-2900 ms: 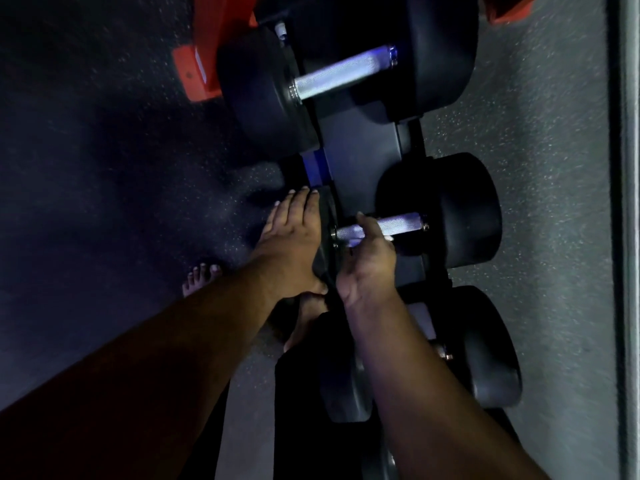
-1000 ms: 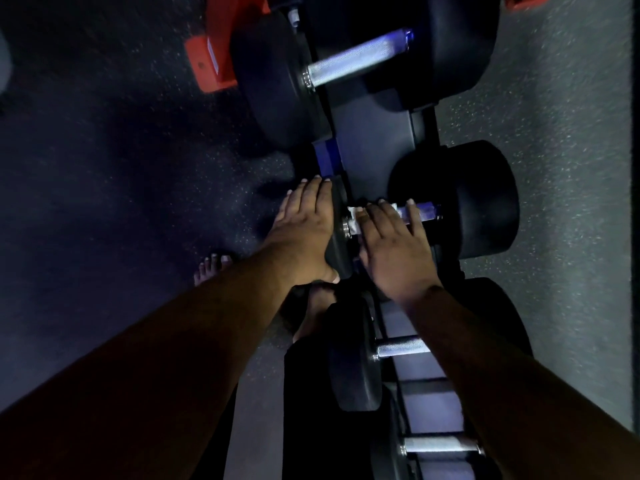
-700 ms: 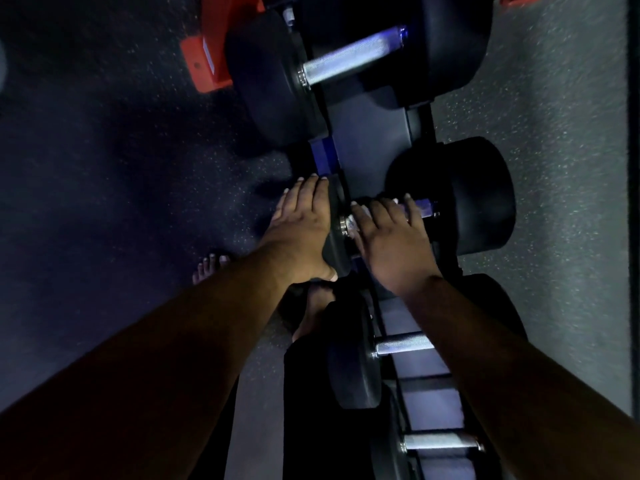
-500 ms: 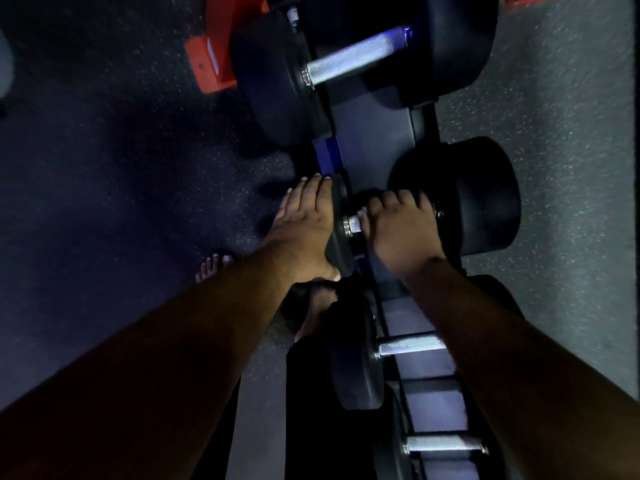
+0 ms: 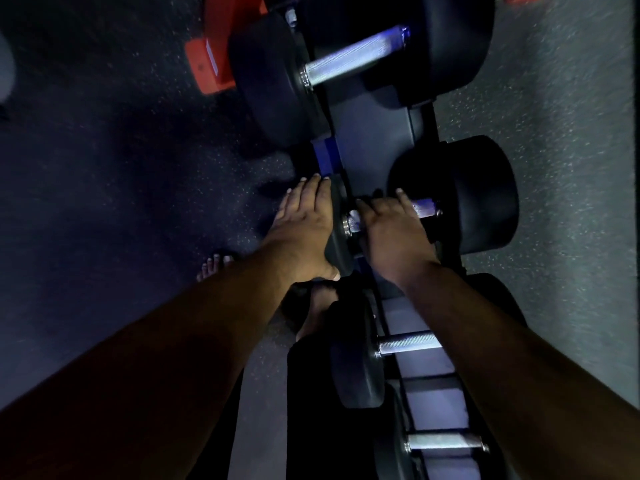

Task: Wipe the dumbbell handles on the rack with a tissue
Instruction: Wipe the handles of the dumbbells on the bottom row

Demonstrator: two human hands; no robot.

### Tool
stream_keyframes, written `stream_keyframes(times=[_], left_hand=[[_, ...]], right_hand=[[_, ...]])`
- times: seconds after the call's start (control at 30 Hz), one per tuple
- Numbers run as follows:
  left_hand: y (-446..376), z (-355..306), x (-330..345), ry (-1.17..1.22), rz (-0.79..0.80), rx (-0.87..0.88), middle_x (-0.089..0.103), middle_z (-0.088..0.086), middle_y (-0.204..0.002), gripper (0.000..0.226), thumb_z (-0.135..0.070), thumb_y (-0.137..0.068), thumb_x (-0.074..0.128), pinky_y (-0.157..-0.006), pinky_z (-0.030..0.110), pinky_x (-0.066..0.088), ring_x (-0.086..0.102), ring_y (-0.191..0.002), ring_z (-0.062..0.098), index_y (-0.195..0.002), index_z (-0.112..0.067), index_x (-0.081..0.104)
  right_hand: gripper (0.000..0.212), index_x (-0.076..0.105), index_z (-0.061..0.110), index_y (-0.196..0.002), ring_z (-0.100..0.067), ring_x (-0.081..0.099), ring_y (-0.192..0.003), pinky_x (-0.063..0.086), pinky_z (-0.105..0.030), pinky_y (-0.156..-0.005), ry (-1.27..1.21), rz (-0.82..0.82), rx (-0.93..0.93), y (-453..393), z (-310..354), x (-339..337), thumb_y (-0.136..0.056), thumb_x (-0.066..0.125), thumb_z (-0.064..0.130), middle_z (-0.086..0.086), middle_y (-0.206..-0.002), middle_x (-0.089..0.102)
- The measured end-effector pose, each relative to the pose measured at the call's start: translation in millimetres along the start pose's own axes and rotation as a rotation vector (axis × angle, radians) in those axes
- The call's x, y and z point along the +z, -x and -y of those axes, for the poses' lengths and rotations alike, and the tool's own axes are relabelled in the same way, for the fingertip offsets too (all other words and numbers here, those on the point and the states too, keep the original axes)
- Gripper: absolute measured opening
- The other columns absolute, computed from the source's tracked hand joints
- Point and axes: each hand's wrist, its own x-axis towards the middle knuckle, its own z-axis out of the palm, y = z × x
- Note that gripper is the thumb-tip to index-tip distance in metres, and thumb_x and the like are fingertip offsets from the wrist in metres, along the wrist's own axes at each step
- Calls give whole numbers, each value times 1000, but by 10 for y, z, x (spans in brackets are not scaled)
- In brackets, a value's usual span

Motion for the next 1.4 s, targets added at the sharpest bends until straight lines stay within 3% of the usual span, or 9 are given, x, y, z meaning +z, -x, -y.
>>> stream_keyframes(times=[0.13,0.47,0.67,0.8,0.87,1.0,1.17,1.33,1.4], left_hand=[[-3,-1,-6,-11,2,2,-16,13,-166,154,-57,-58,90,-122,37,-12,-15,-154,28,-156,-4,-17],[-20,12,26,-3,-19,-3,-14,12,-167,156,-56,-56,91,-122,37,-11,-13,-155,27,-157,-4,-15],[9,8,23,17,-28,9,-12,11,-168,157,-54,-54,93,-125,38,-8,-13,-155,25,-157,-5,-14],[-6,36,40,41,-47,13,-8,12,-168,156,-54,-52,94,-125,38,-8,-11,-155,26,-158,-5,-10],[-6,46,50,54,-52,9,-9,13,-168,156,-53,-52,94,-123,38,-8,-9,-155,28,-158,-6,-10],[-22,45,54,47,-37,22,-10,14,-167,156,-51,-51,94,-123,39,-7,-10,-155,29,-158,-5,-10],[-37,41,43,20,-46,22,-7,15,-167,157,-55,-51,94,-126,40,-4,-7,-155,29,-157,-4,-10],[-25,39,45,17,-41,28,-7,14,-167,155,-56,-55,93,-123,38,-7,-8,-155,28,-157,-4,-11],[-34,60,53,15,-47,29,-7,14,-167,155,-55,-55,93,-123,37,-6,-8,-155,28,-157,-3,-11]], right_hand=[[69,53,4,-141,-34,56,-126,27,-47,-118,-93,51,-138,9,44,-30,-82,21,20,-18,-132,62],[48,57,9,-137,-24,51,-134,15,-39,-120,-333,-19,33,-123,276,28,-90,49,13,-10,-138,61],[60,61,-2,-132,-27,55,-130,33,-46,-115,-575,-226,-79,461,322,142,-82,38,22,-16,-137,60],[37,69,10,-125,-7,65,-112,48,-26,-103,-1182,-318,555,712,434,320,-95,49,2,-4,-122,70],[29,70,10,-110,-11,66,-79,55,-29,-71,-1672,-355,976,513,472,283,-97,46,-1,-8,-94,68],[27,62,2,-90,-22,55,-68,46,-24,-57,-2198,-442,1144,77,623,35,-93,37,-7,-17,-78,59],[31,65,4,-88,-25,62,-68,52,-33,-67,-2238,-406,1034,290,792,-149,-89,38,-11,-15,-79,68],[13,60,12,-81,-24,51,-66,47,-24,-50,-2232,-621,1238,330,413,-113,-82,54,0,-6,-69,61],[22,65,11,-106,-32,61,-99,56,-33,-77,-1859,-386,1402,141,321,-192,-88,65,23,-14,-104,66]])
